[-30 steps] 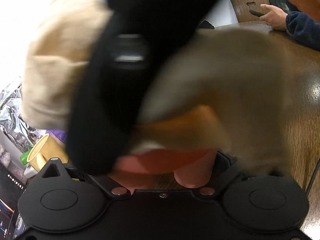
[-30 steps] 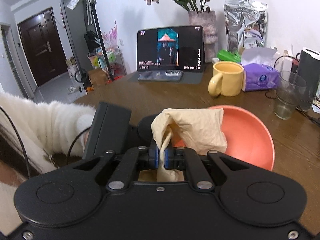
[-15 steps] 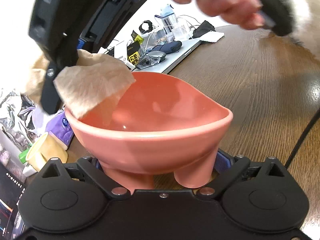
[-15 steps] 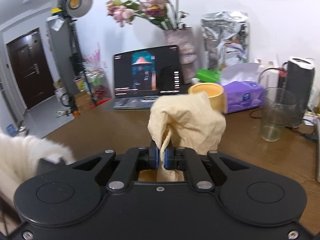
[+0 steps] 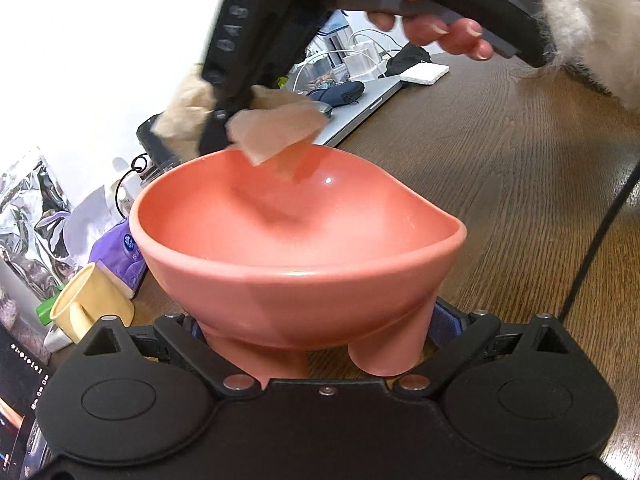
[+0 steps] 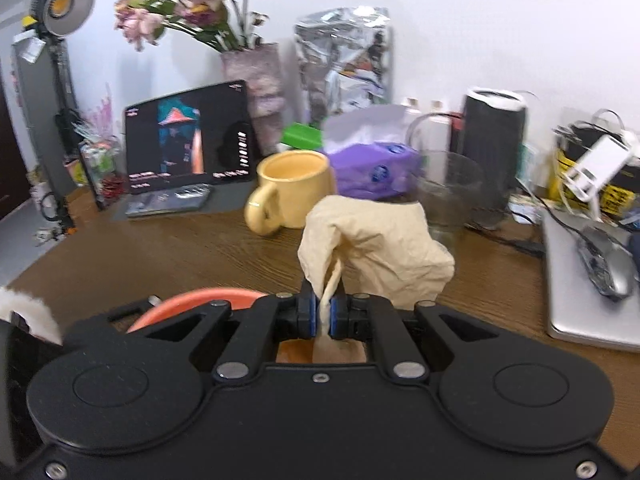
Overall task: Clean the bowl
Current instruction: 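Rub the cloth over the bowl rim and outer side with the right tool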
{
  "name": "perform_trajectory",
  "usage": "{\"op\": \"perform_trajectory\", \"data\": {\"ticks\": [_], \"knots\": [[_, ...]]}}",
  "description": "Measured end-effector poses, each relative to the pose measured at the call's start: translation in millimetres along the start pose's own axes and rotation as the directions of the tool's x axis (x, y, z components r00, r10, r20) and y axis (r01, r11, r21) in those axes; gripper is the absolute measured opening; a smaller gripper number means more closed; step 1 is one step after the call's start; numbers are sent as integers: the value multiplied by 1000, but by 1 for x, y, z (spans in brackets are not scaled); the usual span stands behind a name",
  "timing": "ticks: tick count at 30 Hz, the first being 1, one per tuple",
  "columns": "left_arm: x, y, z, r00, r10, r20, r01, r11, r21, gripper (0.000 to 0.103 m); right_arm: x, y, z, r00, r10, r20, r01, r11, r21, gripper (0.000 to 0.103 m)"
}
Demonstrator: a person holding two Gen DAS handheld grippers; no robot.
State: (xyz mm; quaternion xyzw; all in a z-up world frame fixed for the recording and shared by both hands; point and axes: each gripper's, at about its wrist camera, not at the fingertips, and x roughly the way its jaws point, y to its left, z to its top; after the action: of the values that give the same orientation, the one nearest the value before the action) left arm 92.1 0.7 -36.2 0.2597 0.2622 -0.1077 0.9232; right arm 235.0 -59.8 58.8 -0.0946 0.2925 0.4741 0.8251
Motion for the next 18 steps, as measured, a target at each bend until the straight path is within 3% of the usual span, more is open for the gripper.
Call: {"op": "perform_trajectory", "data": {"ticks": [8,18], "knots": [[-2,9,-6,1000,-6,7,6,1000,9,97,-11,-15,-32,993,-71,-91,73,997,23,9],[-7,6,-7,1000,0,1,0,1000,-1,97,-27,2,-65,977,-118,-175,117,993,-17,9]]}}
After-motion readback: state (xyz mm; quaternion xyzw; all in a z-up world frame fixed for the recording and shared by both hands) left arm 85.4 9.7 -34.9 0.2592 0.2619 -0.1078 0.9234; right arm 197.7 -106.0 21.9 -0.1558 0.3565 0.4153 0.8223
